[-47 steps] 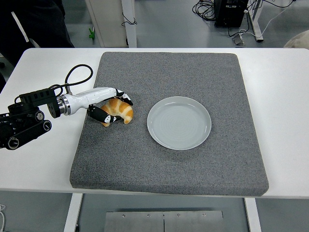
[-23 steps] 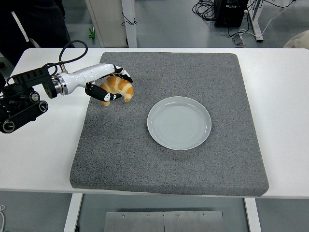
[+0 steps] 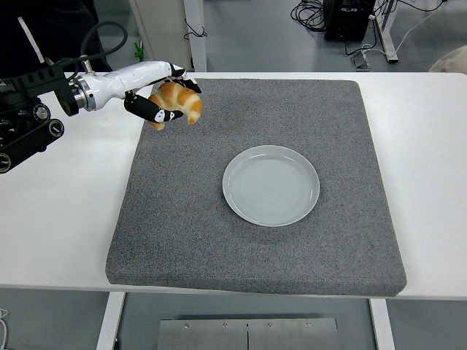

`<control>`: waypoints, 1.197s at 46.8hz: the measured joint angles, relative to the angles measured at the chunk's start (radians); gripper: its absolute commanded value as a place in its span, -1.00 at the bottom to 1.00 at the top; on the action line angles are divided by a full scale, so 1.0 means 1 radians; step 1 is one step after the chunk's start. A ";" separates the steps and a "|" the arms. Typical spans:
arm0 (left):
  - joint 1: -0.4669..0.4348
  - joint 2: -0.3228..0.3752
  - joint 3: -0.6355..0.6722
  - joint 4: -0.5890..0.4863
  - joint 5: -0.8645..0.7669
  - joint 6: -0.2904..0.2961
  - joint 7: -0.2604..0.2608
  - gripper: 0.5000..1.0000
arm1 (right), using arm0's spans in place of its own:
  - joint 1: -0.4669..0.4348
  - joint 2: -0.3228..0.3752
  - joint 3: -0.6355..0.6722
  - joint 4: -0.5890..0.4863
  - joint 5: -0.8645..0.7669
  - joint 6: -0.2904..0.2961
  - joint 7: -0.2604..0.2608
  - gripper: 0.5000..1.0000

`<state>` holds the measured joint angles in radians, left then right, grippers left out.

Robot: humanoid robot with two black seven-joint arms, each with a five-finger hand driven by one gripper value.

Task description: Place the bread on the plate

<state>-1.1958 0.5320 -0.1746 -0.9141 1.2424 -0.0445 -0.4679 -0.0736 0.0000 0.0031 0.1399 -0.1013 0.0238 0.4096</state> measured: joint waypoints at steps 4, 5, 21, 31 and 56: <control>-0.018 -0.001 -0.011 0.000 -0.002 -0.013 0.001 -0.48 | 0.000 0.000 0.000 0.000 0.000 0.000 0.000 1.00; -0.022 -0.001 -0.012 0.000 -0.002 -0.017 0.001 -0.48 | 0.000 0.000 0.000 0.000 0.000 0.000 0.000 1.00; -0.060 -0.055 -0.069 0.000 0.002 -0.049 0.006 -0.42 | 0.000 0.000 0.000 0.000 0.000 0.000 0.000 1.00; -0.060 -0.101 -0.076 -0.024 0.006 -0.050 0.011 -0.42 | -0.001 0.000 0.000 0.000 0.000 0.000 0.000 1.00; -0.070 -0.187 -0.078 -0.123 0.028 -0.049 0.032 -0.41 | 0.000 0.000 0.000 0.000 0.000 0.000 0.000 1.00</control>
<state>-1.2655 0.3453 -0.2531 -1.0369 1.2709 -0.0935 -0.4356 -0.0738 0.0000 0.0031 0.1398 -0.1013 0.0233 0.4096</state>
